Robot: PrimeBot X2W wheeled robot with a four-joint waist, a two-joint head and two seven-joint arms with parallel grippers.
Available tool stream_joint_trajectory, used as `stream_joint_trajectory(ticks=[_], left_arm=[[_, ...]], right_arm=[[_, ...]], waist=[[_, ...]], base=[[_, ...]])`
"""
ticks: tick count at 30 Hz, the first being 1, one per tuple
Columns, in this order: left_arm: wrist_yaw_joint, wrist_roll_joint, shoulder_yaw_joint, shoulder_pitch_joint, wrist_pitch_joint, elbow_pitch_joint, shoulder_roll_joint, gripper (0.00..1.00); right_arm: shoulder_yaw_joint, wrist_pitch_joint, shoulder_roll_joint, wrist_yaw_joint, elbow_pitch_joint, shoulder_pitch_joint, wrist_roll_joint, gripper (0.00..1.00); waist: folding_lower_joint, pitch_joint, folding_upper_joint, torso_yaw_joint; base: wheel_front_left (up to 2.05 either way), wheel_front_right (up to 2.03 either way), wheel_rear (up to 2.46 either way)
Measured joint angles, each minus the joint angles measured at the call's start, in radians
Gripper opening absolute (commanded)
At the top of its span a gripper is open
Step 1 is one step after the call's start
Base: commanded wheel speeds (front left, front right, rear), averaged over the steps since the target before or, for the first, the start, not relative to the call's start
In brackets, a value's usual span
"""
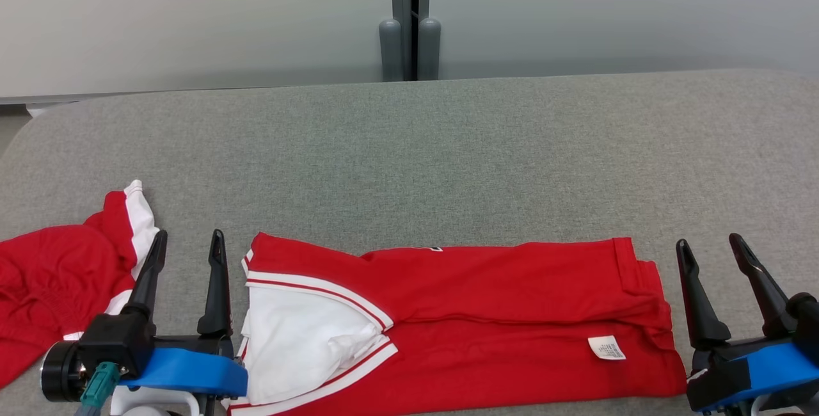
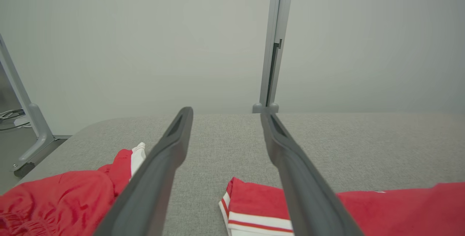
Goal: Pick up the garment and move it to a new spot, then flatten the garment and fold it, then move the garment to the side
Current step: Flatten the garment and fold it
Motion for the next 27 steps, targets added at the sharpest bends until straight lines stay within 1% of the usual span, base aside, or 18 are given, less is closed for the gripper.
stream_joint_trajectory(ticks=[4,7,10,13,20,23,24,25,26,27], left_arm=[[-0.015,0.010,0.014,-0.001,0.000,0.003,-0.009,1.00],[-0.028,0.020,0.026,-0.011,0.000,0.007,-0.018,1.00],[-0.040,0.035,0.034,-0.032,0.000,0.004,-0.035,1.00],[-0.052,0.050,0.046,-0.049,0.000,0.003,-0.051,1.00],[-0.079,0.087,0.066,-0.072,0.000,0.002,-0.094,1.00],[-0.094,0.105,0.089,-0.076,0.000,0.002,-0.117,1.00],[-0.096,0.110,0.094,-0.076,0.000,0.001,-0.124,1.00],[-0.102,0.115,0.098,-0.077,0.000,0.001,-0.130,1.00],[-0.105,0.117,0.104,-0.076,0.000,0.001,-0.136,1.00],[-0.107,0.124,0.111,-0.076,0.000,0.001,-0.142,1.00]], right_arm=[[-0.003,0.008,0.001,0.000,0.003,0.000,-0.006,1.00],[-0.009,0.016,0.001,0.000,0.048,0.001,-0.007,1.00],[-0.015,0.016,0.000,0.000,0.132,0.002,-0.005,1.00],[-0.013,-0.004,0.000,0.000,0.240,-0.002,0.002,1.00],[-0.026,-0.041,0.006,0.000,0.463,-0.056,0.011,1.00],[-0.012,-0.055,0.003,0.000,0.537,-0.087,0.045,1.00],[-0.007,-0.055,0.001,0.000,0.550,-0.092,0.053,0.93],[-0.002,-0.060,-0.002,0.000,0.555,-0.093,0.061,0.42],[0.005,-0.063,-0.004,-0.002,0.560,-0.094,0.070,0.03],[0.013,-0.064,-0.005,-0.002,0.562,-0.097,0.083,0.00]], waist=[[0.0000,0.012,0.0000,0.007],[0.0000,0.028,-0.0001,0.014],[0.0001,0.047,0.0000,0.029],[0.0001,0.067,0.0000,0.046],[0.0001,0.099,0.0000,0.086],[0.0000,0.107,-0.0001,0.101],[0.0000,0.107,-0.0002,0.104],[-0.0001,0.106,-0.0002,0.107],[-0.0001,0.104,-0.0001,0.110],[-0.0001,0.103,-0.0002,0.111]], base=[[0.00,0.00,0.00],[0.00,0.00,0.00],[0.00,0.00,0.00],[0.00,0.00,0.00],[0.00,0.00,0.00],[0.00,0.00,0.00],[0.00,0.00,0.00],[0.00,0.00,0.00],[0.00,0.00,0.00],[0.00,0.00,0.00]])
